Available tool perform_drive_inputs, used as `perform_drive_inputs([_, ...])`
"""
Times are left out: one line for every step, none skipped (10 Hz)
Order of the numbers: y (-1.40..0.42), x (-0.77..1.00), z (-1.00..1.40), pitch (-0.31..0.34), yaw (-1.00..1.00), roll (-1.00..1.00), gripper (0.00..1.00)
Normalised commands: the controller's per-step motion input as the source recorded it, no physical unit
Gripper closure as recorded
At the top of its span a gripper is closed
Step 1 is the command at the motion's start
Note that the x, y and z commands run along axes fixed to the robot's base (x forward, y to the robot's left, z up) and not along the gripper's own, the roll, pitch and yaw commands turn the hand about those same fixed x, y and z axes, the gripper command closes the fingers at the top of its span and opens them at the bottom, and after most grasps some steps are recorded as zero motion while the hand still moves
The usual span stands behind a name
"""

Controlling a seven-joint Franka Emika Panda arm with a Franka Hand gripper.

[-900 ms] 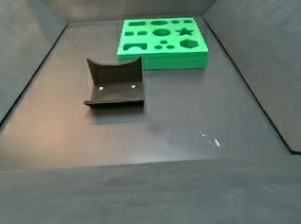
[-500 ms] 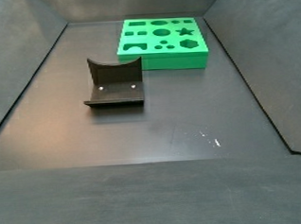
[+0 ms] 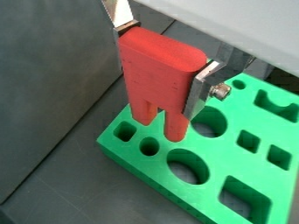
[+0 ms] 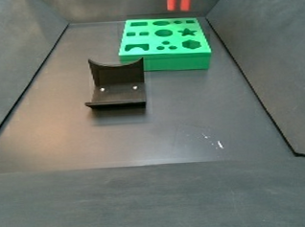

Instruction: Insert the square-circle object.

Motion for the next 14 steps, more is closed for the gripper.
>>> perform_drive_inputs([-0.13,-0.11,-0.61,-0.124,0.16,0.11,1.0])
perform_drive_inputs([-0.18,-0.09,-0.49,-0.063,0.19,0.16,1.0])
perform_drive_inputs([-0.15,-0.05,-0.41,-0.023,0.19,0.17,1.0])
perform_drive_inputs([-0.13,-0.03,-0.35,0.0,0.19,0.2,1.0])
perform_drive_inputs([-0.1,-0.08,-0.34,-0.007,0.21,0.22,1.0])
perform_drive_inputs([-0.09,-0.07,-0.32,0.0,0.17,0.18,1.0])
perform_drive_inputs([-0.05,-0.08,-0.29,0.0,0.05,0.13,1.0])
perform_drive_inputs([-0.03,-0.14,-0.22,0.0,0.0,0.04,1.0])
perform_drive_inputs([-0.04,-0.11,-0.21,0.0,-0.17,0.0,1.0])
perform_drive_inputs([-0.05,-0.04,-0.3,0.0,-0.21,0.0,1.0])
perform_drive_inputs([0.0,0.0,-0.39,0.0,-0.11,0.0,1.0])
perform_drive_inputs([0.0,0.15,-0.56,-0.02,-0.01,0.0,1.0])
perform_drive_inputs([0.0,0.33,-0.74,-0.043,0.0,0.0,1.0])
perform_drive_inputs([0.0,0.3,-0.75,-0.06,0.0,0.0,1.0])
